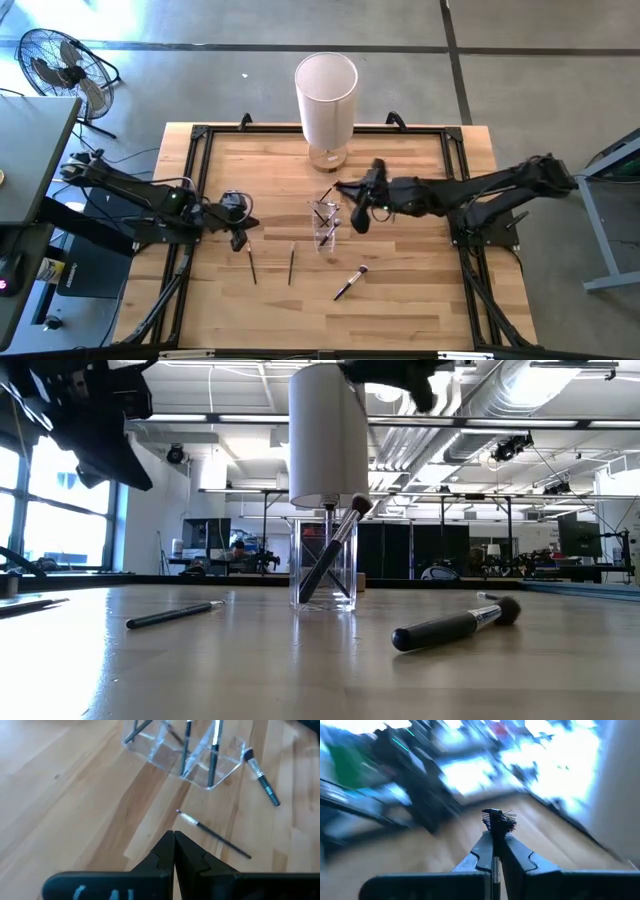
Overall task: Put items in baskets/containers
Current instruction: Put the black brow brush into the transparent organizer, then put the black eyeshadow brush into the transparent organizer
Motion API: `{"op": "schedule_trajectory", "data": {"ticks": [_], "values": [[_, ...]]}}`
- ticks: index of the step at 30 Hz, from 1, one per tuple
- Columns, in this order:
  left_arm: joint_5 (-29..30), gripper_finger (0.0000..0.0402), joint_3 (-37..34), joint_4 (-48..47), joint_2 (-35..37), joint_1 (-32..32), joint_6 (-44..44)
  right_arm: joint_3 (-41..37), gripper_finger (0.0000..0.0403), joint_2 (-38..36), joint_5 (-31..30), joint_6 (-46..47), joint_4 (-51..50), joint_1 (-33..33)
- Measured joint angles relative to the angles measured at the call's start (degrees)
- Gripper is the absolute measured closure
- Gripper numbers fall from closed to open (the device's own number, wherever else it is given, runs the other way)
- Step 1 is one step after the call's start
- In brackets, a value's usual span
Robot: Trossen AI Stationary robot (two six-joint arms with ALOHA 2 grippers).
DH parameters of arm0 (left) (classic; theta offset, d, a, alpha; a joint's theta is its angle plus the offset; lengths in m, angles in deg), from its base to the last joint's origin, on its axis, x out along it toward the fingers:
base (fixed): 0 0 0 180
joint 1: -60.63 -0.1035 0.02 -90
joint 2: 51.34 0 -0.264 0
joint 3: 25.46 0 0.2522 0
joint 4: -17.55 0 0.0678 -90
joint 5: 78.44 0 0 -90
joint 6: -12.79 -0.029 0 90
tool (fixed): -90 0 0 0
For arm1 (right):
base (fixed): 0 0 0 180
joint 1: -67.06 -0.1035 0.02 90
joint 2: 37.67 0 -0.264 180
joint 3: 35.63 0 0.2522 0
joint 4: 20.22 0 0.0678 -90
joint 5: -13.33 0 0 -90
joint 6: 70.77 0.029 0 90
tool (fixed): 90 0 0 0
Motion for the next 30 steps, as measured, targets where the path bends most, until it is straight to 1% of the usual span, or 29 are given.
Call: {"op": "schedule_trajectory", "data": {"ticks": [2,4,8,12,15,18,20,25,30], "values": [[-0.07,0.0401,0.00,1.01,-1.58,0.00,-0.01,-2.64,0.0393,2.32,6.24,-2.53,13.17,1.38],[-0.10,0.0401,-0.02,2.19,-3.16,0.00,0.00,-5.02,0.0393,4.74,11.12,-2.74,22.43,2.64],[-0.38,0.0401,-0.02,4.34,-5.56,0.00,0.00,-8.34,0.0393,10.66,17.47,-2.54,32.19,3.75],[-1.17,0.0401,-0.02,6.18,-7.08,0.00,0.00,-10.19,0.0393,16.62,18.97,-3.21,38.66,3.41],[-1.18,0.0401,-0.02,6.92,-7.55,0.00,0.00,-10.17,0.0393,20.03,19.29,-2.22,39.59,3.18],[-1.50,0.0401,-0.02,7.10,-7.55,0.00,0.44,-10.19,0.0389,21.62,19.90,-1.89,39.45,3.01],[-1.50,0.0401,-0.02,7.05,-7.55,0.00,0.44,-10.19,0.0372,21.67,20.20,-0.33,38.09,2.92],[-1.47,0.0401,-0.02,7.86,-7.55,0.00,0.64,-10.17,0.0313,21.07,20.58,3.82,32.38,2.96],[0.40,0.0396,-0.02,8.91,-7.55,0.00,0.64,-10.17,0.0267,18.18,20.45,2.69,28.15,2.96]]}}
